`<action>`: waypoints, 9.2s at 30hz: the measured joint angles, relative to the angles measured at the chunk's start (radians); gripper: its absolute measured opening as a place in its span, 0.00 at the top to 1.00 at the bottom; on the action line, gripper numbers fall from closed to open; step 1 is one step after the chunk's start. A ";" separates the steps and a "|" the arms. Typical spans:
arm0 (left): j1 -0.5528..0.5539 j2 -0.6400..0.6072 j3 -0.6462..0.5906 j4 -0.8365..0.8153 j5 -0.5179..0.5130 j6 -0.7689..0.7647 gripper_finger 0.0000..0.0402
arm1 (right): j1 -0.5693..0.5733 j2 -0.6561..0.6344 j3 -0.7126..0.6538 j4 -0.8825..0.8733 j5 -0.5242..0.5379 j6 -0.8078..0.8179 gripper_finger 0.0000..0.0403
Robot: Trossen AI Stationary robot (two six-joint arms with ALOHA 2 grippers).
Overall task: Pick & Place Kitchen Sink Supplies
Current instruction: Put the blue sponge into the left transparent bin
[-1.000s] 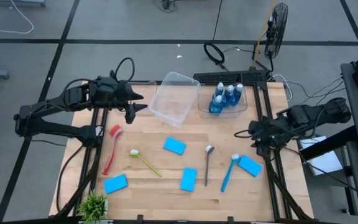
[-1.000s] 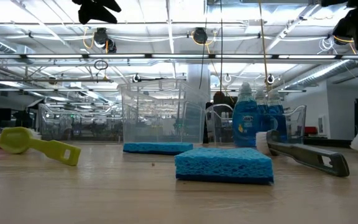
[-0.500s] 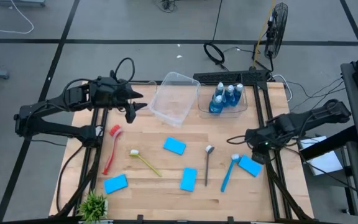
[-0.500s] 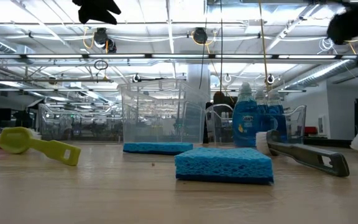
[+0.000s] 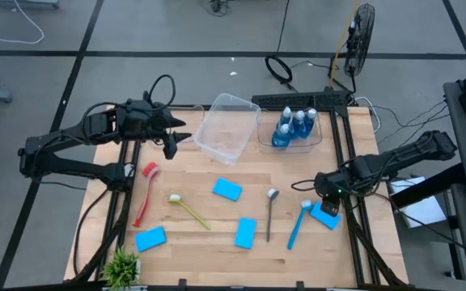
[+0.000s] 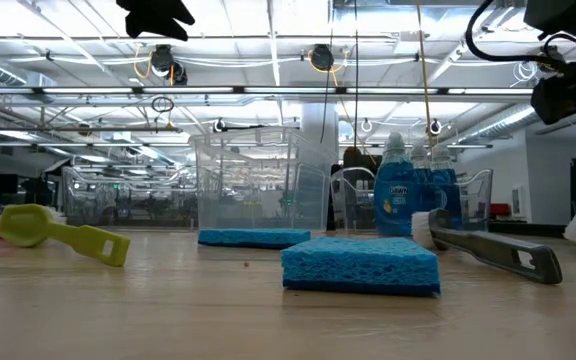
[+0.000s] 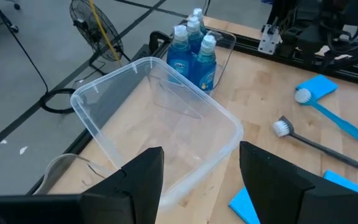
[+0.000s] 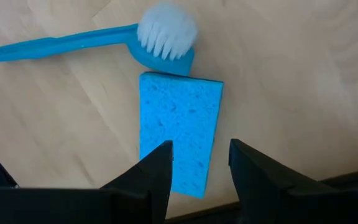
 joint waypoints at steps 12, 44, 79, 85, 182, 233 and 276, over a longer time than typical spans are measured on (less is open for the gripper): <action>0.000 0.000 0.000 -0.002 -0.008 0.008 0.47 | 0.029 0.000 -0.094 0.120 -0.037 0.157 0.54; 0.000 0.000 0.000 -0.002 -0.016 0.001 0.47 | 0.089 0.127 -0.280 0.312 -0.031 0.340 0.70; 0.000 0.000 0.000 0.000 -0.016 0.006 0.47 | 0.089 -0.162 -0.125 0.499 -0.185 0.407 1.00; 0.000 0.000 0.000 0.000 -0.016 0.005 0.47 | 0.076 -0.179 -0.124 0.786 -0.160 0.350 1.00; -0.159 0.565 0.000 1.039 -0.112 0.194 0.47 | -0.247 0.302 0.077 1.807 0.919 -0.680 1.00; -0.136 0.543 0.001 0.932 -0.214 0.119 0.98 | -0.244 0.351 0.078 1.828 0.757 -0.644 0.81; 0.253 0.139 0.002 -0.327 -0.532 -0.470 0.98 | -0.245 0.139 0.078 1.482 0.762 -0.752 0.63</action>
